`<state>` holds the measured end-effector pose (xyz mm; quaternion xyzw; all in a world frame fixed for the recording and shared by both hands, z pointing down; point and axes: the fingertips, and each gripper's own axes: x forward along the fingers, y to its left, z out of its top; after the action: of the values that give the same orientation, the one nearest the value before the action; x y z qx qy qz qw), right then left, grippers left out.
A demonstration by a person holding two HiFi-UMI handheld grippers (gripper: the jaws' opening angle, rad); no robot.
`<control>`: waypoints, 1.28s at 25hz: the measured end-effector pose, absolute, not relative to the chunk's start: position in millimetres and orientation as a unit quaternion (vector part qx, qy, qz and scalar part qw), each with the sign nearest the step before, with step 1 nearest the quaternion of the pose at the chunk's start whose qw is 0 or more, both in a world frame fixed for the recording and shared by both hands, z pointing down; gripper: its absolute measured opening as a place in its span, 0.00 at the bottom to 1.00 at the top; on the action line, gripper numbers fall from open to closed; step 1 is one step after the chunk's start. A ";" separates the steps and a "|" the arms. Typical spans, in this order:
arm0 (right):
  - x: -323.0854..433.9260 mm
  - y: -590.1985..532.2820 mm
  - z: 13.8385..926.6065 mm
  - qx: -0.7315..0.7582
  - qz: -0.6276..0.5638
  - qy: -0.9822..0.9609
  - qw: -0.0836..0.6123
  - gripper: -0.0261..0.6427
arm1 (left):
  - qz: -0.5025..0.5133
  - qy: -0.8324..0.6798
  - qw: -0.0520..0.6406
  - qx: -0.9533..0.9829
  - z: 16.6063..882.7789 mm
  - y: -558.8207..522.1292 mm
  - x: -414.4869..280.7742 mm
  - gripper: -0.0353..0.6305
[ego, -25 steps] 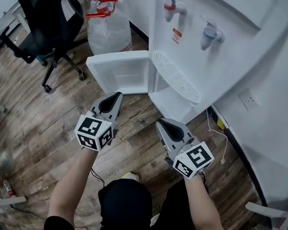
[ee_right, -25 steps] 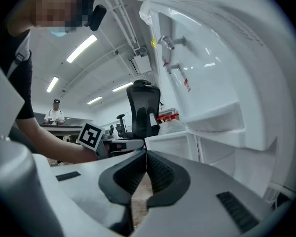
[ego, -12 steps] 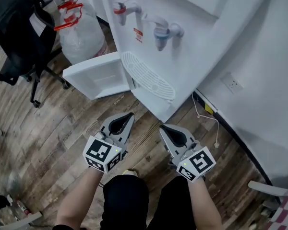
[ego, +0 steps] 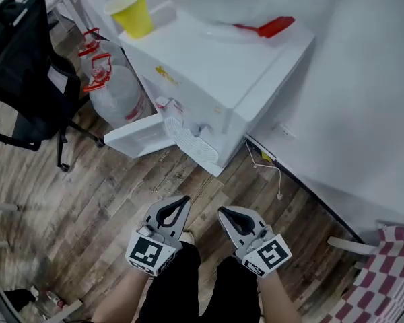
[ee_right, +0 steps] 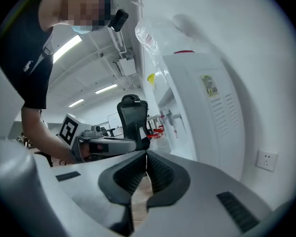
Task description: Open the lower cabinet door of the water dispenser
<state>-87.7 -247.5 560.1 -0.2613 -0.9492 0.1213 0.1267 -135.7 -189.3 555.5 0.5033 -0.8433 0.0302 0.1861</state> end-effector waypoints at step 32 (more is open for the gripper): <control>-11.6 -232.1 189.7 -0.125 0.109 -0.978 0.123 0.07 | -0.013 -0.802 0.156 0.577 187.4 -142.8 -88.7 0.07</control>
<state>-11.6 -232.1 189.7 -0.1254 -0.9784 0.1091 0.1232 -88.7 -142.8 187.4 0.5769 -0.8017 -0.0127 0.1559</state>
